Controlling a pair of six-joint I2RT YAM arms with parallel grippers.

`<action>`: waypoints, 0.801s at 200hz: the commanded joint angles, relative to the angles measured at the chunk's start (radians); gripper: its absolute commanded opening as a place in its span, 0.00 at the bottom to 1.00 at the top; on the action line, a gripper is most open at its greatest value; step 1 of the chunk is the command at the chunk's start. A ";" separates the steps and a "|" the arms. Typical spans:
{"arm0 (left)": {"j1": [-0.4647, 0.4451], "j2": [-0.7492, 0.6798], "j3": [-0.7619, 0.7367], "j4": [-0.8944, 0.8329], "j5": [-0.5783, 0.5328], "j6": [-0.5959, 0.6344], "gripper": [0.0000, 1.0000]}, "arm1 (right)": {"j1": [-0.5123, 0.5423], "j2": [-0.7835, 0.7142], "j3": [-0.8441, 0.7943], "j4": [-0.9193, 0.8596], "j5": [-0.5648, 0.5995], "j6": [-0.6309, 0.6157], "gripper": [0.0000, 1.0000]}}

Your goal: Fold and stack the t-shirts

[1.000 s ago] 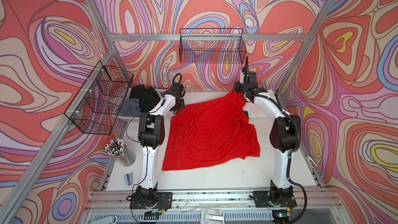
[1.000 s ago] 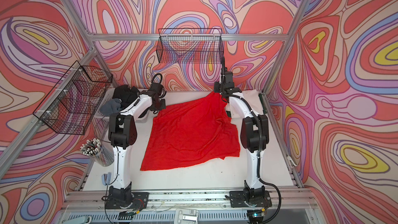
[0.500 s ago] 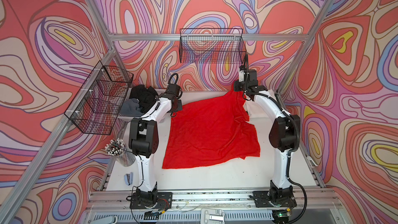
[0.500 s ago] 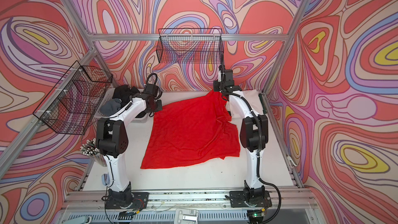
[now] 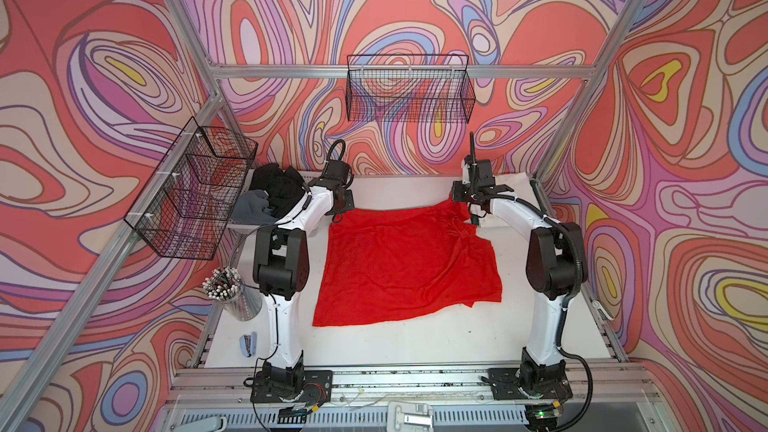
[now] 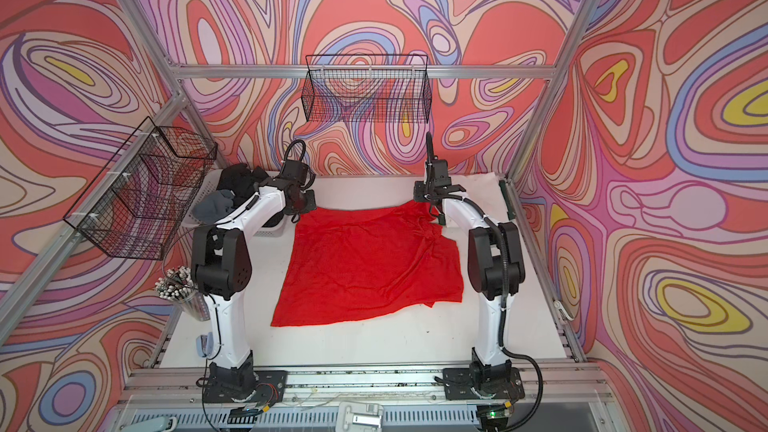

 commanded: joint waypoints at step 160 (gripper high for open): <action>-0.001 -0.095 -0.177 0.076 0.035 -0.077 0.00 | -0.007 -0.059 -0.083 0.069 -0.044 0.014 0.00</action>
